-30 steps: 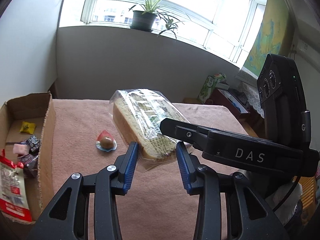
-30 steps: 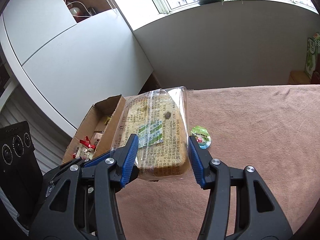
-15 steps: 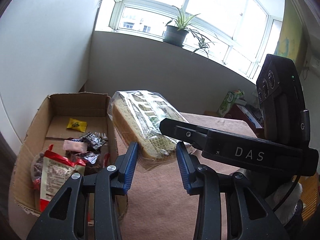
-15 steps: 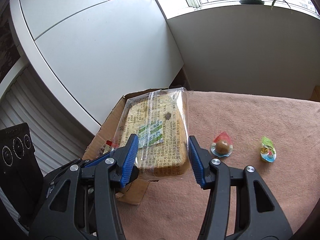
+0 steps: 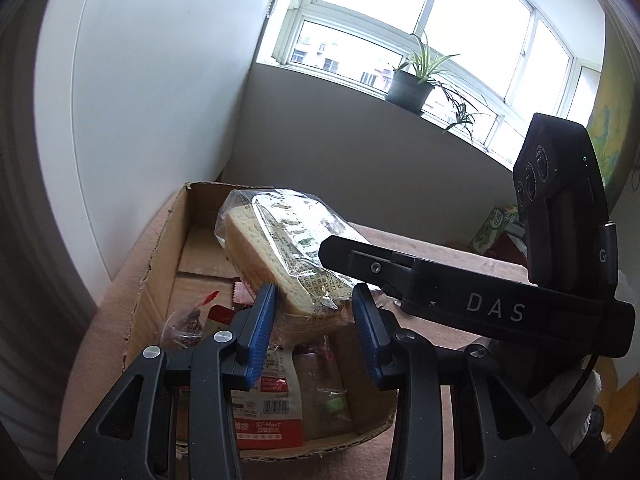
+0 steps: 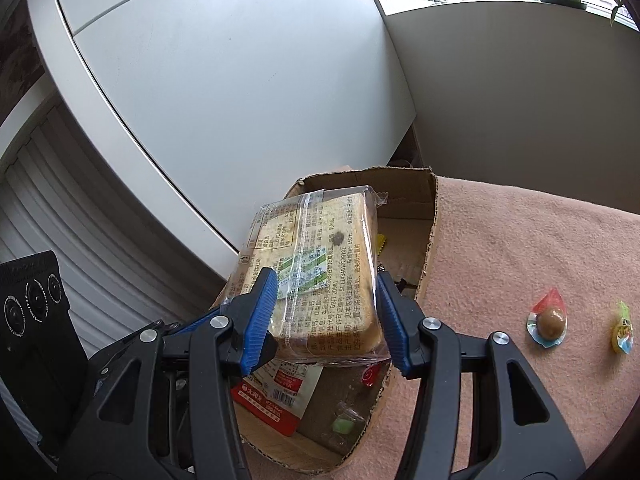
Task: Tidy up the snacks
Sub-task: 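Carry the bread loaf with the right tool and lower it into the box, then open the right tool and move both tools toward the egg and yogurt cup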
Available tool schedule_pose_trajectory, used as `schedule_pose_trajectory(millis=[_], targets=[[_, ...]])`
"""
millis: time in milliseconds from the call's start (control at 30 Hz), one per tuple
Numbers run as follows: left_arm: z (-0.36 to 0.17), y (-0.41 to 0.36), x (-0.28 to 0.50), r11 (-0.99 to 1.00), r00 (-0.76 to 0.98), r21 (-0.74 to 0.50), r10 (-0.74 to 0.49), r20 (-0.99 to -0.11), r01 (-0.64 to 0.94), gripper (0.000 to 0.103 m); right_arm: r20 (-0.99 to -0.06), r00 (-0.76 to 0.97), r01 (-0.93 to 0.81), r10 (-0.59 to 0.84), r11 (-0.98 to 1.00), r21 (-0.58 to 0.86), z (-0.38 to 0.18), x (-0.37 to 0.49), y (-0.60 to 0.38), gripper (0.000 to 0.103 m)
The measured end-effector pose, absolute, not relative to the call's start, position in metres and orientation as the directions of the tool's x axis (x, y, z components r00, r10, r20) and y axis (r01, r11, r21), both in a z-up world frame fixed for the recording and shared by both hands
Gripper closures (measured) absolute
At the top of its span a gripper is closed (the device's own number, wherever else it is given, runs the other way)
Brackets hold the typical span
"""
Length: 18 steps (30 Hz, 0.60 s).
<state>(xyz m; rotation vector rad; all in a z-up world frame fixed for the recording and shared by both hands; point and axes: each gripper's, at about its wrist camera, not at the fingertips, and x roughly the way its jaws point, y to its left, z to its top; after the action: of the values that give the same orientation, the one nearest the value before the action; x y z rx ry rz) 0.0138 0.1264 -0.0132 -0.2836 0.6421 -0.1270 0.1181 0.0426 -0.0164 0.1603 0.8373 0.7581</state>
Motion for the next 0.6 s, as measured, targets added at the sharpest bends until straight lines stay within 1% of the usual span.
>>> schedule_pose_trajectory(millis=[133, 300, 400, 467, 600], targets=[[-0.017, 0.135, 0.017, 0.955, 0.792, -0.296, -0.189, -0.581, 0.01, 0.066, -0.623, 0.418, -0.548, 0.662, 0.73, 0.409, -0.021, 0.122, 0.051, 0.05], [-0.024, 0.14, 0.013, 0.969, 0.788, -0.246, -0.125, -0.603, -0.034, 0.065, -0.651, 0.422, -0.544, 0.631, 0.751, 0.375, -0.03, 0.127, 0.052, 0.05], [-0.024, 0.144, 0.012, 0.969, 0.787, -0.243, -0.107, -0.608, -0.055, 0.065, -0.644, 0.428, -0.541, 0.634, 0.751, 0.38, -0.03, 0.127, 0.049, 0.05], [-0.024, 0.146, 0.012, 0.97, 0.786, -0.234, -0.091, -0.612, -0.07, 0.065, -0.637, 0.445, -0.538, 0.629, 0.757, 0.372, -0.028, 0.126, 0.044, 0.047], [-0.024, 0.148, 0.008, 0.969, 0.789, -0.236, -0.087, -0.609, -0.076, 0.065, -0.625, 0.458, -0.536, 0.632, 0.757, 0.374, -0.022, 0.12, 0.034, 0.045]])
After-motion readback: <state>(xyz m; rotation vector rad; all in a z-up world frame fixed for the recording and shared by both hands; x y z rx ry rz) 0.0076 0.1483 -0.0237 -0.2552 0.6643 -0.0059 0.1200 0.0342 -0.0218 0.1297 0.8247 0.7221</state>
